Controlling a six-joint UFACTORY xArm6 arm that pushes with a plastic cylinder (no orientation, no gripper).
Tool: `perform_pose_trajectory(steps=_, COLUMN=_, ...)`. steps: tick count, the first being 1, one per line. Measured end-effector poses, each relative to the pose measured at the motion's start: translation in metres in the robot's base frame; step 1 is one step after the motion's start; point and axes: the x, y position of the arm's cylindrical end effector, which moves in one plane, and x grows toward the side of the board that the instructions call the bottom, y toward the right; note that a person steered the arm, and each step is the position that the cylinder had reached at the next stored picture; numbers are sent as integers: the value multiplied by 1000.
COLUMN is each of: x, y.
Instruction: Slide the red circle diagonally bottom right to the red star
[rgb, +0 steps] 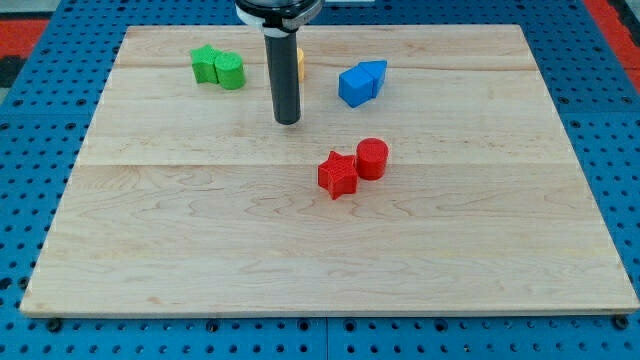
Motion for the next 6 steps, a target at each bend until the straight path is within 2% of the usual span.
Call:
perform_pose_trajectory(steps=1, x=0, y=0)
perform_pose_trajectory(steps=4, x=86, y=128)
perform_pose_trajectory(steps=5, x=98, y=138)
perform_pose_trajectory(steps=6, x=71, y=94)
